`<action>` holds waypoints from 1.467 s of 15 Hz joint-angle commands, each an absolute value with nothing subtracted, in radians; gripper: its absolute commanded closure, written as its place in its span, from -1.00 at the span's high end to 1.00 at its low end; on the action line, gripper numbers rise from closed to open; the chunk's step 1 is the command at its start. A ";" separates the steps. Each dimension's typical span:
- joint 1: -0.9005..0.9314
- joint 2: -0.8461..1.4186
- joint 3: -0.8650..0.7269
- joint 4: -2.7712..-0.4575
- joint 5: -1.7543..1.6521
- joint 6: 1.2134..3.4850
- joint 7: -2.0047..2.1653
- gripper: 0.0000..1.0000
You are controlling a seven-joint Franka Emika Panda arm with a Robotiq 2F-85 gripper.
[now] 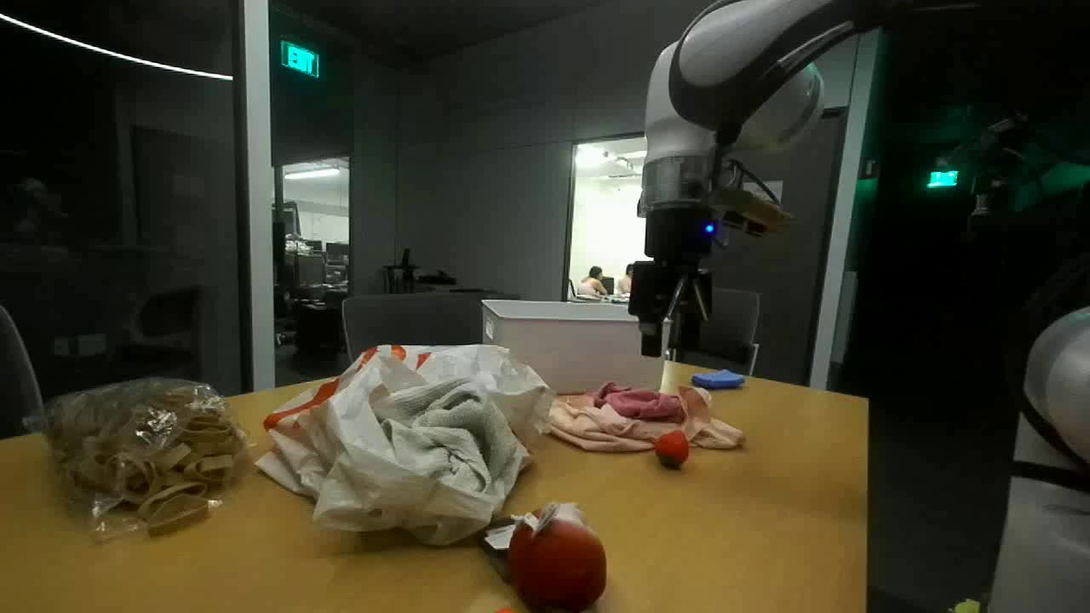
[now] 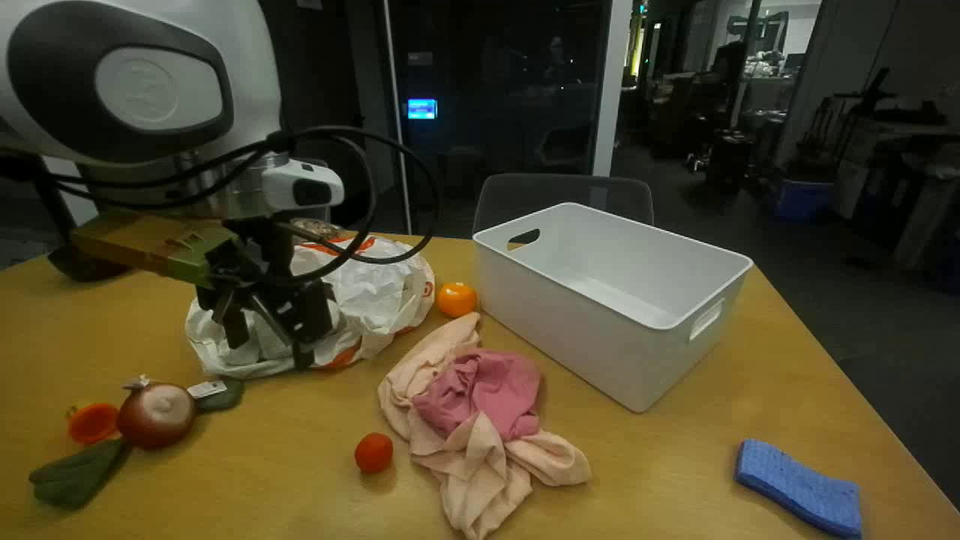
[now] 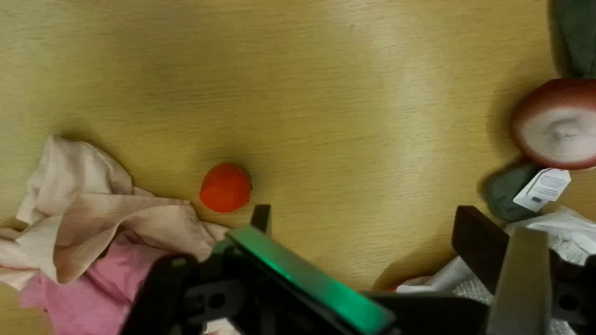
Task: Remove the white towel and moose toy out of the plastic bag
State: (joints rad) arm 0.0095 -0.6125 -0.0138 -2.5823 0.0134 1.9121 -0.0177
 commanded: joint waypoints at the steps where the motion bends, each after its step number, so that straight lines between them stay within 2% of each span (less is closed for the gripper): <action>1: 0.007 -0.612 -0.012 -2.578 0.014 1.910 -0.019 1.00; 13: 0.043 -0.613 -0.038 -2.581 0.023 1.929 -0.155 1.00; 14: 0.087 -0.483 0.018 -2.422 0.060 1.919 -0.108 1.00; 17: 0.136 -0.392 0.046 -2.325 0.101 1.952 -0.131 1.00; 22: 0.175 -0.110 0.120 -2.053 0.069 1.927 -0.103 1.00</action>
State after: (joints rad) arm 0.1676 -0.3067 0.0963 -2.2452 0.0958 1.9523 -0.1119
